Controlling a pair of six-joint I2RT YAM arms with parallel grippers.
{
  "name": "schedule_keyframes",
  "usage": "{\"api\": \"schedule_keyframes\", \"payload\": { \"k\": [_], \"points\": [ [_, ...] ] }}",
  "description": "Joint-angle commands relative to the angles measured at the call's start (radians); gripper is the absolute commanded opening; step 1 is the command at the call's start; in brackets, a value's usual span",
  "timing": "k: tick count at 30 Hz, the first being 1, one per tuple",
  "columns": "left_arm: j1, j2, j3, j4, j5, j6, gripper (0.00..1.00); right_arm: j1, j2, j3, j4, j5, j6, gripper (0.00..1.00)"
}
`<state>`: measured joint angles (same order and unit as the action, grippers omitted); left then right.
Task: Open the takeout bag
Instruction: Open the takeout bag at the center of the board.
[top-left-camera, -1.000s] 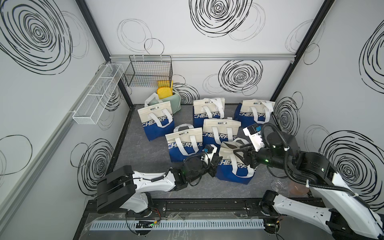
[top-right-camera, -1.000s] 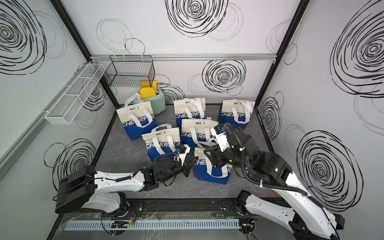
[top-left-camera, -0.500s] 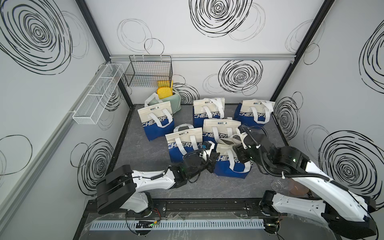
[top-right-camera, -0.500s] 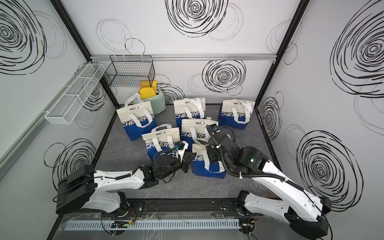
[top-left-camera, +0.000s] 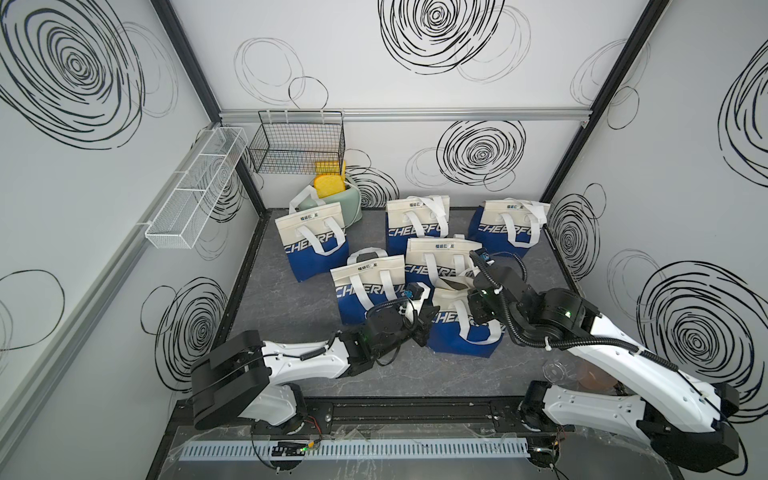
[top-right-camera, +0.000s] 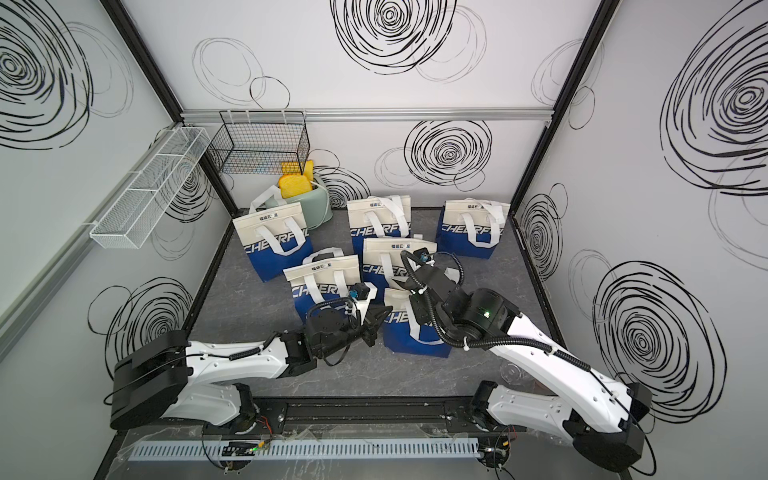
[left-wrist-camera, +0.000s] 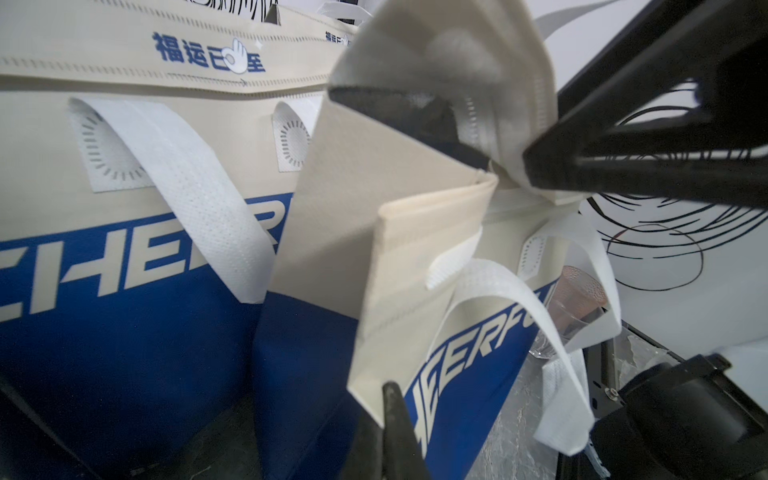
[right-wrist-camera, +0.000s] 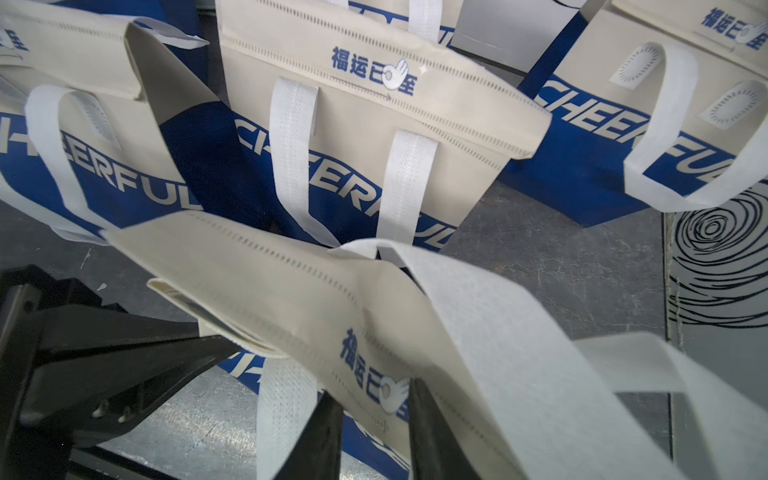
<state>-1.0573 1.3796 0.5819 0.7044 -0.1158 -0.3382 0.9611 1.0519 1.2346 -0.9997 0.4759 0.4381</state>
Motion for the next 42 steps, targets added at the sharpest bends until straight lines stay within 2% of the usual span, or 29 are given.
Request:
{"api": "schedule_keyframes", "payload": {
  "k": [1,4,9,12,14,19,30,42],
  "points": [
    [0.005,-0.011,-0.007,-0.026,0.014,0.017,0.0,0.01,0.012,-0.022,0.017,0.021,0.016,0.3],
    [0.005,-0.014,-0.008,-0.026,0.013,0.018,0.0,0.015,0.018,-0.03,0.013,0.039,0.024,0.29],
    [0.005,-0.023,-0.015,-0.026,0.012,0.023,0.0,0.013,0.029,-0.021,-0.009,0.08,0.039,0.22],
    [0.005,-0.032,-0.025,-0.026,0.012,0.024,0.0,0.014,0.039,-0.012,-0.021,0.096,0.048,0.12],
    [0.005,-0.038,-0.033,-0.027,0.012,0.024,0.0,0.011,0.046,-0.005,-0.028,0.103,0.054,0.0],
    [0.005,-0.057,-0.06,-0.032,0.007,0.024,0.0,-0.004,0.059,0.047,-0.072,0.107,0.061,0.0],
    [0.004,-0.071,-0.115,-0.048,-0.001,0.028,0.0,-0.135,0.053,0.203,-0.153,-0.083,-0.026,0.0],
    [-0.025,-0.047,-0.158,-0.068,-0.015,0.039,0.0,-0.377,0.1,0.367,-0.19,-0.408,-0.144,0.0]
  ]
}}
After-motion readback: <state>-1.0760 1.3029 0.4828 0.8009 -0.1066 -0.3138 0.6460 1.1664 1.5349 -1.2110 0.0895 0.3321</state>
